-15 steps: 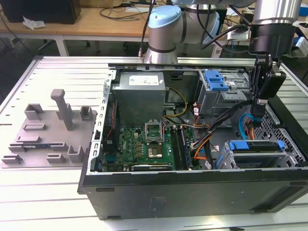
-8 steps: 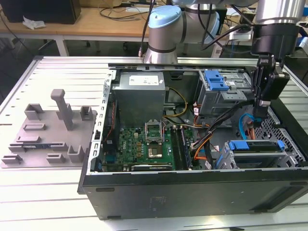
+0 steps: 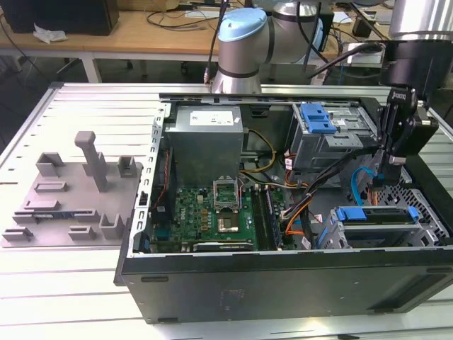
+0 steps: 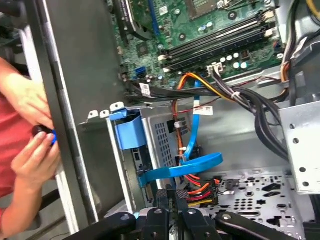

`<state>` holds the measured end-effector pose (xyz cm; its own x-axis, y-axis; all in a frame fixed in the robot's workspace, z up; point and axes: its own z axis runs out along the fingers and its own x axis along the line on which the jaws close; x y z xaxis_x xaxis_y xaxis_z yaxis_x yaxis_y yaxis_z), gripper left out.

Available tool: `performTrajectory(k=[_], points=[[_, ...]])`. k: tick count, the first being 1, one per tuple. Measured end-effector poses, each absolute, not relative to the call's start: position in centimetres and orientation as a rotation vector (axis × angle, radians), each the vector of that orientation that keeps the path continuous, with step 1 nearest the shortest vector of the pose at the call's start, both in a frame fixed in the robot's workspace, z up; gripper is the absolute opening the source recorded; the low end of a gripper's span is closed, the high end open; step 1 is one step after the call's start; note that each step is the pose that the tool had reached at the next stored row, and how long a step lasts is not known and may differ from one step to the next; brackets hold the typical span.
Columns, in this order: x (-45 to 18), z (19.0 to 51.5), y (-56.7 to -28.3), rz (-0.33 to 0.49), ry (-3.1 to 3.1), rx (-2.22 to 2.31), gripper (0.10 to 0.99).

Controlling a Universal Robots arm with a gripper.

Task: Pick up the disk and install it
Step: 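Insert the first disk wire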

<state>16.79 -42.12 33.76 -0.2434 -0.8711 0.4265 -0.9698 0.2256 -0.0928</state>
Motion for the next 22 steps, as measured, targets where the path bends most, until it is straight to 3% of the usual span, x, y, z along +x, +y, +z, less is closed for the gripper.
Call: performTrajectory(k=[13,18,22], points=[[16.7,34.2,-46.2,0.402,-2.273,1.769,0.165],[16.5,34.3,-46.5,0.339,-2.297,1.817,0.165],[16.5,34.5,-46.5,0.341,-2.244,1.9,0.165]])
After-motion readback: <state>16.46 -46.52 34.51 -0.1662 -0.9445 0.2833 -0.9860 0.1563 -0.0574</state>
